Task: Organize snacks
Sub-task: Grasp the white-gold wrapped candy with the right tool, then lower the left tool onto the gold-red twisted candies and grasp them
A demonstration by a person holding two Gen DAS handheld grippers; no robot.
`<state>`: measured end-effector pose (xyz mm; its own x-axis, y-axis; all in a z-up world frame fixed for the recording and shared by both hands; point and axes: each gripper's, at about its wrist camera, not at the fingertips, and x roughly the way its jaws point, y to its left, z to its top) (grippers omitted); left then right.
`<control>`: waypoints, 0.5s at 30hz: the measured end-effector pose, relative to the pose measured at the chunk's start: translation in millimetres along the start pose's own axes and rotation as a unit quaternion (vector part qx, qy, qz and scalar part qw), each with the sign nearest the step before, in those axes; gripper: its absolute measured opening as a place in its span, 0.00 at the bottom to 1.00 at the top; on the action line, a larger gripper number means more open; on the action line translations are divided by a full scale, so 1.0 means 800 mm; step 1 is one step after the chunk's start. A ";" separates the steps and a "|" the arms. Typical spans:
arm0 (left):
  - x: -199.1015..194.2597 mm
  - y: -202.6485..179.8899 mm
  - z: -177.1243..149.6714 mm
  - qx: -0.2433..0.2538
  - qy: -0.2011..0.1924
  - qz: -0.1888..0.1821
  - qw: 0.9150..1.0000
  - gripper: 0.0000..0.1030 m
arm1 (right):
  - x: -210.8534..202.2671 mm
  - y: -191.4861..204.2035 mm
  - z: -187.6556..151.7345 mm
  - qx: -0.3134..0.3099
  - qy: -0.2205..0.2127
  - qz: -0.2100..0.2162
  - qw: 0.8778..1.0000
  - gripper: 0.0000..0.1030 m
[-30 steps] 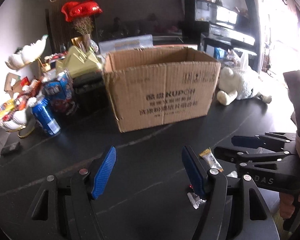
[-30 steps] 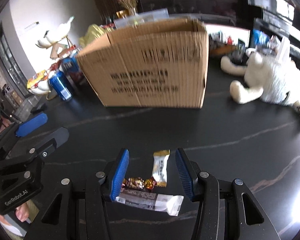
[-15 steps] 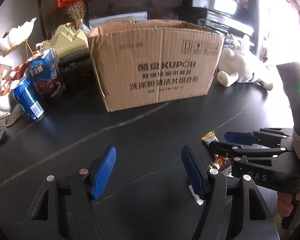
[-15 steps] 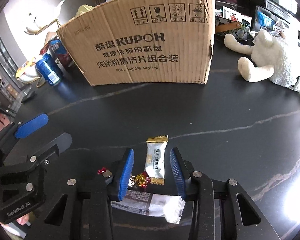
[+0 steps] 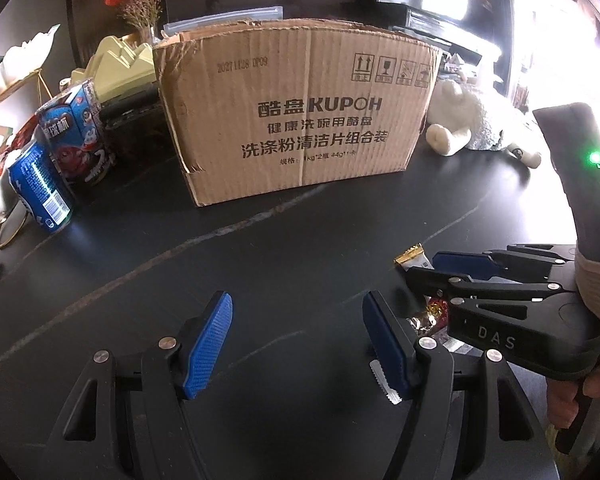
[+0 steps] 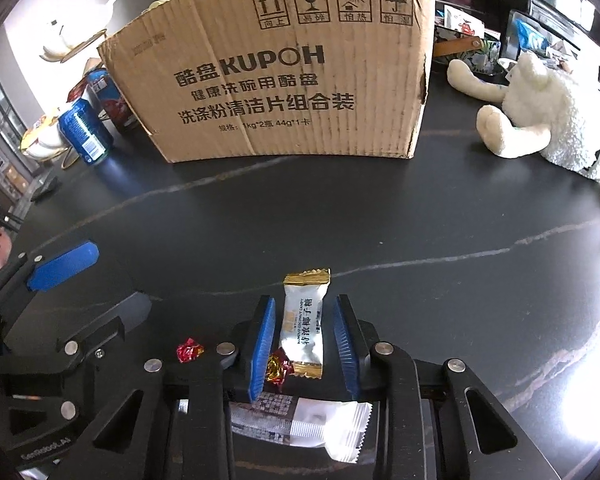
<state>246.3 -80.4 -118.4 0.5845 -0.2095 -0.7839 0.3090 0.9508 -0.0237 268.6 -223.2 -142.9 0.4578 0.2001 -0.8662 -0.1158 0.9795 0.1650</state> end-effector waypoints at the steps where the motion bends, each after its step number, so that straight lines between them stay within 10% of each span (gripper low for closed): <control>1: 0.000 -0.001 0.000 0.000 0.000 -0.001 1.000 0.65 | 0.001 0.000 0.000 0.001 0.001 0.001 1.000 0.28; 15: -0.003 -0.016 -0.001 0.006 0.005 -0.028 1.000 0.65 | -0.026 -0.006 0.006 0.003 -0.028 -0.039 0.999 0.20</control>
<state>240.4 -91.5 -117.0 0.5584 -0.2598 -0.7878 0.3494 0.9350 -0.0607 264.0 -232.1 -123.1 0.5140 0.1246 -0.8487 -0.0732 0.9922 0.1014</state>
